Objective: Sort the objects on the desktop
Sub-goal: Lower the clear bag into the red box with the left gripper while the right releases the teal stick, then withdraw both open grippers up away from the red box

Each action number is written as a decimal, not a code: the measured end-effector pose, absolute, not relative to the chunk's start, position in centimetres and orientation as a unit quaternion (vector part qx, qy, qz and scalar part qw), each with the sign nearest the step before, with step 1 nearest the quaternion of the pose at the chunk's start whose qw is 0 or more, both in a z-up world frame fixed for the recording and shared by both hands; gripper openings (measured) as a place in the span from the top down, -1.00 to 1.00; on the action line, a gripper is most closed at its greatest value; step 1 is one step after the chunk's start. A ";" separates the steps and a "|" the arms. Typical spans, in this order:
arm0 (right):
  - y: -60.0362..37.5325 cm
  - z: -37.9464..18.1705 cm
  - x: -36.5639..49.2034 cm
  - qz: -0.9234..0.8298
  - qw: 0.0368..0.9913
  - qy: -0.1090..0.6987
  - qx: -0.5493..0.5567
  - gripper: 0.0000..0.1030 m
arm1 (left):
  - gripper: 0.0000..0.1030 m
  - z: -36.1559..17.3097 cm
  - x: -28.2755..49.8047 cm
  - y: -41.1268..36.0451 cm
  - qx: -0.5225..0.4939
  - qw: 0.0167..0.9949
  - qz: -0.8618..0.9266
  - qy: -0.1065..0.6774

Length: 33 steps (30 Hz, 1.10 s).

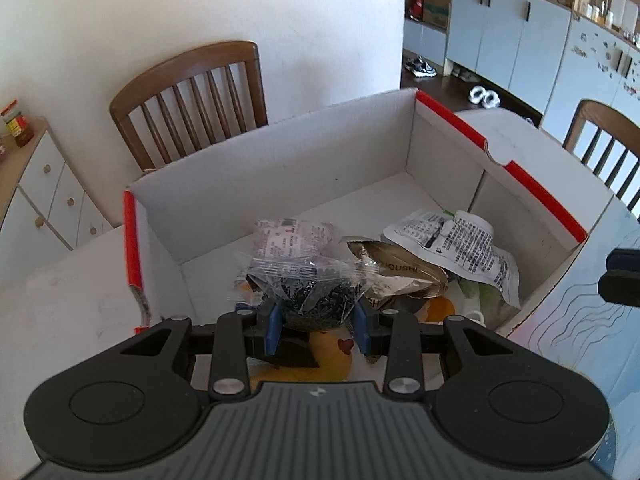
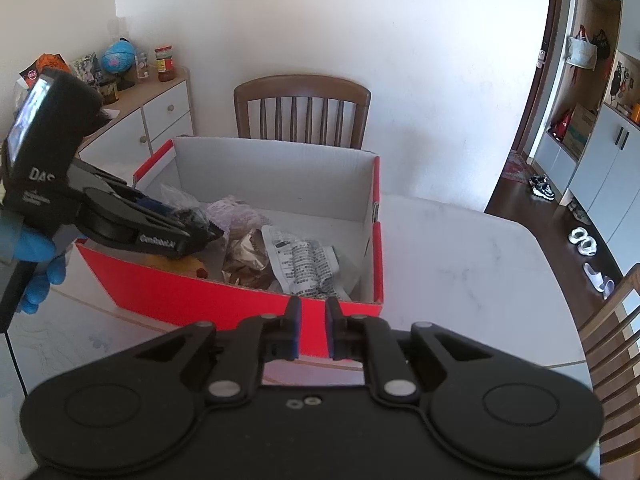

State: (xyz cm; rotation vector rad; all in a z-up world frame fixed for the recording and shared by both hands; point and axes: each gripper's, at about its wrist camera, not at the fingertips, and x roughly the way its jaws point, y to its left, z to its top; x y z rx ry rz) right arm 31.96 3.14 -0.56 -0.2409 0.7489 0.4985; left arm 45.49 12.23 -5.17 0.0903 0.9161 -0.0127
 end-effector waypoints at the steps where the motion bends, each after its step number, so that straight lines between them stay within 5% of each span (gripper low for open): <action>1: 3.1 -0.6 32.0 0.240 0.894 0.361 -0.115 0.76 | 0.34 -5.3 45.6 12.1 0.047 0.895 -0.007 0.445; 12: 3.5 -0.4 32.2 0.244 0.892 0.362 -0.118 0.75 | 0.27 -6.3 46.1 11.3 0.064 0.884 -0.027 0.463; 17: 3.7 0.0 32.3 0.244 0.893 0.359 -0.118 0.70 | -0.44 -6.0 46.0 11.9 0.049 0.887 -0.010 0.459; 20: 3.9 0.1 32.4 0.245 0.894 0.356 -0.119 0.67 | -0.59 -5.6 45.6 12.2 0.051 0.891 -0.004 0.450; 33: 4.5 1.4 31.5 0.256 0.897 0.342 -0.114 0.24 | -0.67 -3.0 43.6 12.5 0.033 0.905 0.000 0.425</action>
